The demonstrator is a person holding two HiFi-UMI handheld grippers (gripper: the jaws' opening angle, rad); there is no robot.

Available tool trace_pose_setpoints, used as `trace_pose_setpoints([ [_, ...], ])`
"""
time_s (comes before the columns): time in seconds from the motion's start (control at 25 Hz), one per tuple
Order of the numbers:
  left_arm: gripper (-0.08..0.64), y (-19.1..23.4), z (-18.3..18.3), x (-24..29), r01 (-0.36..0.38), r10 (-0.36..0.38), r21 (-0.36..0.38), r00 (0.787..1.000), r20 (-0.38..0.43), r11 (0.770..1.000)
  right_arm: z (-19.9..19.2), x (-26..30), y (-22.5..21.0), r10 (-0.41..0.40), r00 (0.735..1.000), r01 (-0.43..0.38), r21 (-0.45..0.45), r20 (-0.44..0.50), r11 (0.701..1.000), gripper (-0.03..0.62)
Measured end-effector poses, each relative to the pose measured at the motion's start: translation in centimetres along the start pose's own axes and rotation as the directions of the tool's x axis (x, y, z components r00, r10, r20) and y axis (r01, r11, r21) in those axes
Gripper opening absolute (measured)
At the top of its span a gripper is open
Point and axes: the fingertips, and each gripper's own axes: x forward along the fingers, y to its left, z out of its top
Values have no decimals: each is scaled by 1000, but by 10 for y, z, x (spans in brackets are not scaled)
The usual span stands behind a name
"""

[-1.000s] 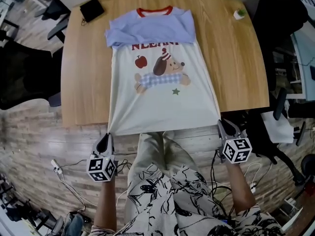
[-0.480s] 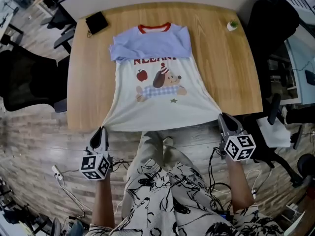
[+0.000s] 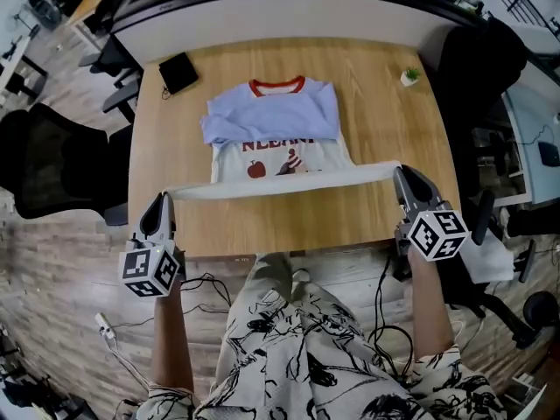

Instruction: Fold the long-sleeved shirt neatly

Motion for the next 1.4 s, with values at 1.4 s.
trace_pose_setpoints([
  [1.4, 21, 96, 12, 347, 50, -51, -9, 976, -213, 999, 40, 323, -108, -59, 975, 65, 19, -214, 998, 51],
])
